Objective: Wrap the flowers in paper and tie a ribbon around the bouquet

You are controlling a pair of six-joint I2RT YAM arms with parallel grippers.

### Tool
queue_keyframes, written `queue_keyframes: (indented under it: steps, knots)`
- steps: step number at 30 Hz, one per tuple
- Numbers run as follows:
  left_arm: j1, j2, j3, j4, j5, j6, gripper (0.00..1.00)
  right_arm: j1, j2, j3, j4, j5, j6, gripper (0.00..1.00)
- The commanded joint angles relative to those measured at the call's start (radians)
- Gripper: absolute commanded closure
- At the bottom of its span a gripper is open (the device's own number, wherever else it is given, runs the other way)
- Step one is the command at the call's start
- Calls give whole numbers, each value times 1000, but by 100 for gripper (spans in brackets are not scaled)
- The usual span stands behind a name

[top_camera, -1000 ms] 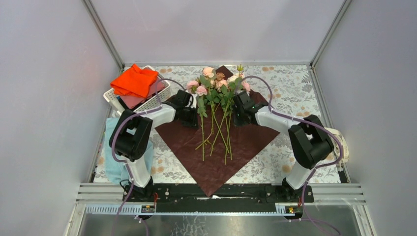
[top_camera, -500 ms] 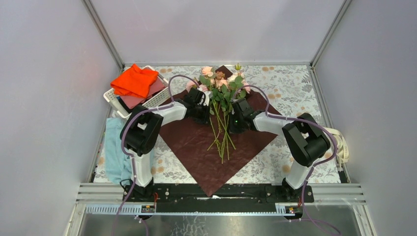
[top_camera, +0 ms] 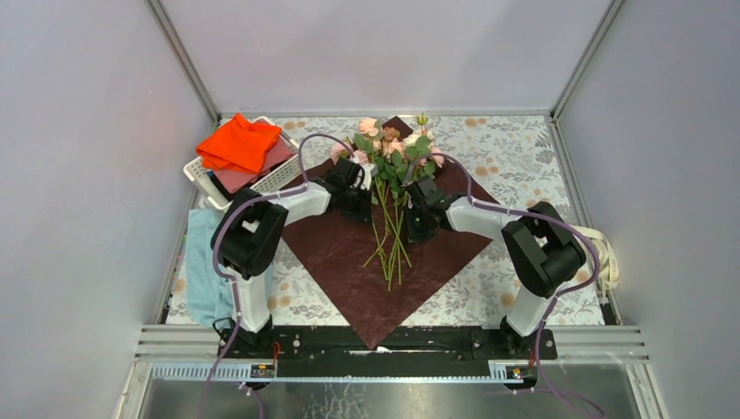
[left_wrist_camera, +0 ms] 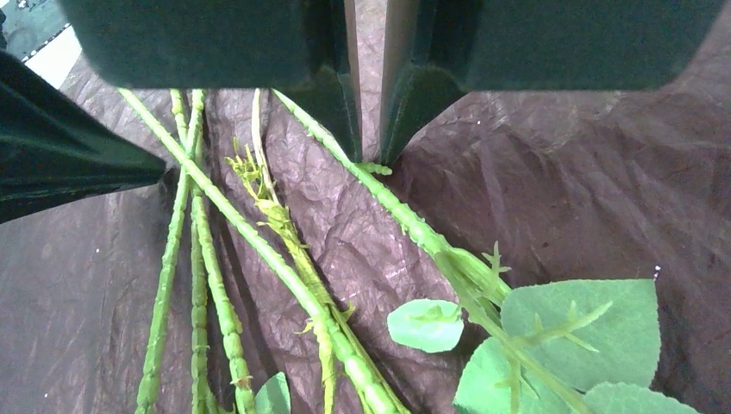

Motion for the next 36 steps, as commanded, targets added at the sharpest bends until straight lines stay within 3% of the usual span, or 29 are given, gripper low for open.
queue_keyframes:
  steps: [1,5,7,9,11,15,17,23,30,36]
  knots:
    - [23,-56,-17,-14,3,42,82,5,-79,91,-153,117,-79,90]
    - [58,-129,21,-91,54,99,79,5,-172,169,-244,182,-191,84]
    - [85,-177,37,-132,85,146,74,8,-225,188,-265,104,-292,72]
    - [128,-234,35,-160,129,197,66,45,-287,173,-292,-66,-497,57]
    - [203,-288,22,-183,183,242,49,148,-366,111,-300,-129,-737,44]
    - [290,-351,23,-299,240,387,26,324,-538,-112,-306,-366,-1249,26]
    - [297,-381,8,-353,241,456,19,395,-594,-198,-276,-363,-1352,24]
    - [296,-449,-82,-405,328,534,8,618,-591,-378,-83,-254,-1384,24]
    - [296,-461,-117,-433,335,544,5,635,-514,-476,188,-188,-1375,27]
    - [296,-465,-116,-433,333,542,5,637,-431,-446,238,-176,-1385,35]
